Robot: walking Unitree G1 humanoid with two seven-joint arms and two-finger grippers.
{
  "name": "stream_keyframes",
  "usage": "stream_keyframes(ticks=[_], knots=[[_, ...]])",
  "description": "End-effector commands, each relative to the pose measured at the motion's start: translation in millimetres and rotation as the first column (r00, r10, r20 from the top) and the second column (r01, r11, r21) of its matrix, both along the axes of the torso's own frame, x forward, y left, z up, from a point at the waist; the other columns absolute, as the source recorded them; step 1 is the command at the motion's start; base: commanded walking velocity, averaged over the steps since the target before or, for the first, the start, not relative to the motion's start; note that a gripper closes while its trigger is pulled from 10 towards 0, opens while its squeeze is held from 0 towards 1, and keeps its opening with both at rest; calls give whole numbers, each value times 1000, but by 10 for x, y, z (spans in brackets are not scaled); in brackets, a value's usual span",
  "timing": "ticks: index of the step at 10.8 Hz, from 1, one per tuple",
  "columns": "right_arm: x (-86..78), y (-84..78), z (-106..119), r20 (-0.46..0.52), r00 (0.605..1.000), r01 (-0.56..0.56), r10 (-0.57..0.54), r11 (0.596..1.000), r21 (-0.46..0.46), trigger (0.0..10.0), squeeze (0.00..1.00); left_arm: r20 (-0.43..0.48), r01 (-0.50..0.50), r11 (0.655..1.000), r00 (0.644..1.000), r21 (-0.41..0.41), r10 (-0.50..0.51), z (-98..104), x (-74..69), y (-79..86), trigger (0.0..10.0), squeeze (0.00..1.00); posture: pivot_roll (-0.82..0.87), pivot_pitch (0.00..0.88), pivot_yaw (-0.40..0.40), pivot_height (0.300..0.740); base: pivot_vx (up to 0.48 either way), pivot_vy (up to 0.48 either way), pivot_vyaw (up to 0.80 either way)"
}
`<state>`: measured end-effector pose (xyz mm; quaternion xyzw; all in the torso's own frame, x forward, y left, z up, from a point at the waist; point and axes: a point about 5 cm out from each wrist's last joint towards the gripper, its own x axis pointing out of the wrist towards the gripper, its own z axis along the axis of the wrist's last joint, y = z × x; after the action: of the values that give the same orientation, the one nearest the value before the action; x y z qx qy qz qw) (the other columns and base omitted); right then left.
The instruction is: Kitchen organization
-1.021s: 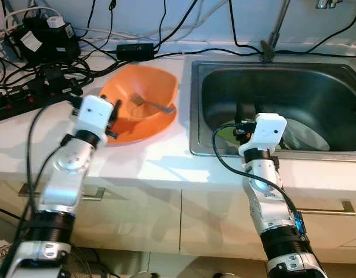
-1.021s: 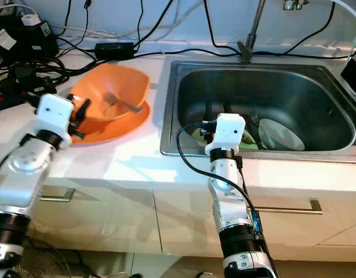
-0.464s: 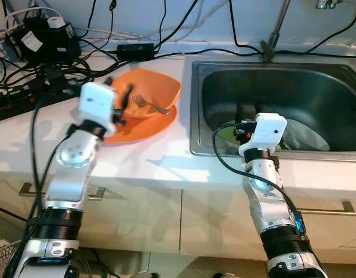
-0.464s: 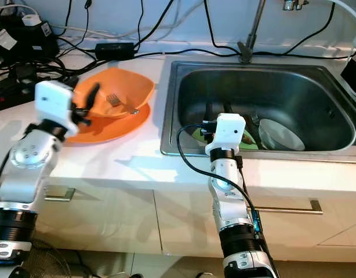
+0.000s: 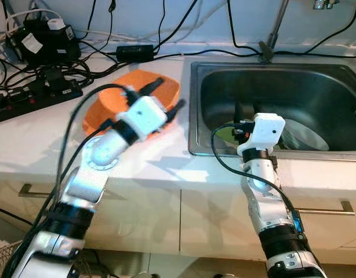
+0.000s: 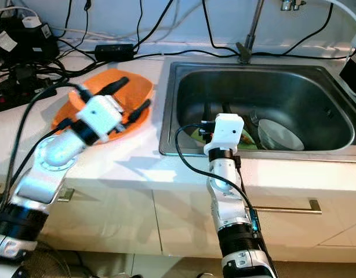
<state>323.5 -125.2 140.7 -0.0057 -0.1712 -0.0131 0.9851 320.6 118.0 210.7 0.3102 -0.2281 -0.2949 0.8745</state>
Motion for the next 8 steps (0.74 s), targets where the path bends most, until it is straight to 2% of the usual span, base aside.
stream_keyframes(ticks=[1, 2, 3, 4, 5, 6, 8], knots=[[-14, -9, -164, -76, 997, 8, -8, 1000, -6, 10000, 0, 5, 29, 997, 1000, 75, -30, -20, 6, -42, 10000, 196, 41, 0, 72, 740, 0, 0, 0], [-16, -12, -165, -76, 997, 11, -11, 1000, -4, 10000, 0, -11, 37, 994, 999, 105, -36, -76, 9, -64, 10000, 0, 41, 2, 74, 740, 0, 0, 0], [-19, -15, -171, -76, 997, 14, -14, 1000, -3, 10000, 0, -29, 38, 991, 999, 131, -34, -138, 15, -74, 10000, 0, 40, 3, 73, 740, 0, 0, 0], [-16, -17, -170, -76, 997, 15, -15, 1000, -2, 10000, 0, -60, 21, 978, 998, 209, -9, -254, 48, -62, 10000, 0, 44, 11, 73, 740, 0, 0, 0], [-15, -16, -170, -76, 997, 15, -16, 1000, -2, 10000, 0, -65, 2, 968, 998, 252, 15, -318, 73, -45, 10000, 0, 43, 12, 74, 740, 0, 0, 0], [-14, -17, -171, -77, 997, 17, -17, 1000, -1, 10000, 0, -71, -63, 968, 994, 245, 83, -368, 143, -13, 10000, 0, 39, 17, 76, 740, 0, 0, 0], [-15, -31, -176, -78, 997, 24, -23, 1000, 1, 10000, 0, -53, -112, 964, 990, 240, 128, -343, 210, -5, 10000, 0, 38, 21, 74, 740, 0, 0, 0]])
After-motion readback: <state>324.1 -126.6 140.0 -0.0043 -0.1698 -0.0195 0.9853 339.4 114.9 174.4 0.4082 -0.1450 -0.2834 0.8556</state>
